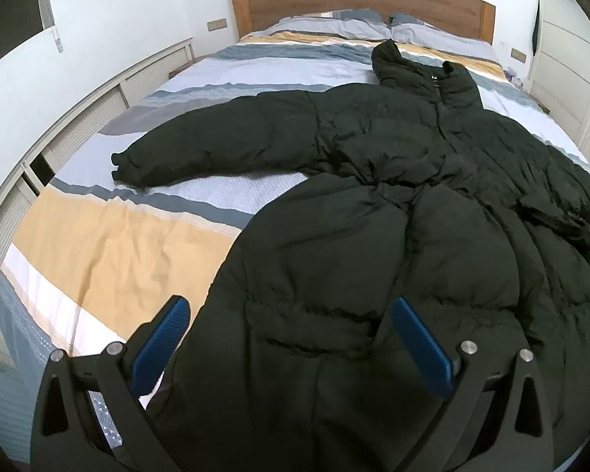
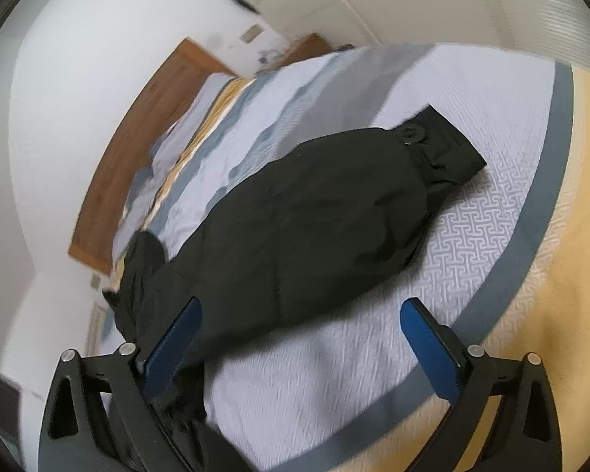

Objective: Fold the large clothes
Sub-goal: 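Grasp the black jacket's sleeve cuff with the right gripper and lift it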

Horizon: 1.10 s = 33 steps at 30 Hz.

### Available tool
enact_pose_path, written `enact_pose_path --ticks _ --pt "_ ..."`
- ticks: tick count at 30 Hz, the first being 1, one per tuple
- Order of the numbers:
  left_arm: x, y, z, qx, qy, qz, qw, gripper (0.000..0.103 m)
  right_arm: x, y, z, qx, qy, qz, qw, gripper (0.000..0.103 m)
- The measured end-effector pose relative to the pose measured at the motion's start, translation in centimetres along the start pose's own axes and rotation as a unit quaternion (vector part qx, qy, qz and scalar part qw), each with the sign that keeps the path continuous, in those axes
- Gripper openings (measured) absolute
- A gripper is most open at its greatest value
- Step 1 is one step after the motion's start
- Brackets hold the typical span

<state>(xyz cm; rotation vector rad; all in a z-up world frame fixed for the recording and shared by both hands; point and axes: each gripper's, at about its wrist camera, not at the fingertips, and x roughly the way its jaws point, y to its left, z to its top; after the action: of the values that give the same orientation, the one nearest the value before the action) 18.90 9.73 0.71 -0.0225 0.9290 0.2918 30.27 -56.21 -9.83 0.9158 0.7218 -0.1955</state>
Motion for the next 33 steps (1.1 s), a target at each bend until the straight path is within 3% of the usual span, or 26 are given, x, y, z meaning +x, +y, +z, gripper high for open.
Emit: enact_pose_path --ticks 5,12,15,17,20,23,33 --pt "0.5 -0.1 0.1 0.002 0.005 0.002 1.0 0.103 2.0 -2.1 1.4 0.06 0.0 0.002 0.998 0.078" --pt "0.7 -0.2 0.0 0.01 0.006 0.0 0.9999 0.103 3.7 -3.5 2.8 0.098 -0.006 -0.003 0.995 0.072" --pt "0.7 -0.2 0.0 0.009 0.006 0.0 0.9999 0.103 4.1 -3.8 3.0 0.11 -0.009 -0.008 0.994 0.052" --pt "0.7 0.0 0.1 0.008 0.005 0.0 1.0 0.103 4.2 -3.7 3.5 0.11 -0.012 -0.004 0.994 0.034" --pt "0.7 0.2 0.0 0.002 0.004 -0.004 1.0 0.103 3.6 -2.6 4.0 0.09 -0.023 -0.003 0.996 0.019" --pt "0.6 0.5 -0.1 -0.002 0.001 -0.01 1.0 0.103 2.8 -1.0 4.7 0.056 -0.032 -0.004 0.998 0.012" --pt "-0.1 3.1 -0.1 -0.03 -0.011 -0.017 0.9994 0.103 0.4 8.3 5.2 -0.074 -0.057 0.012 0.996 0.008"
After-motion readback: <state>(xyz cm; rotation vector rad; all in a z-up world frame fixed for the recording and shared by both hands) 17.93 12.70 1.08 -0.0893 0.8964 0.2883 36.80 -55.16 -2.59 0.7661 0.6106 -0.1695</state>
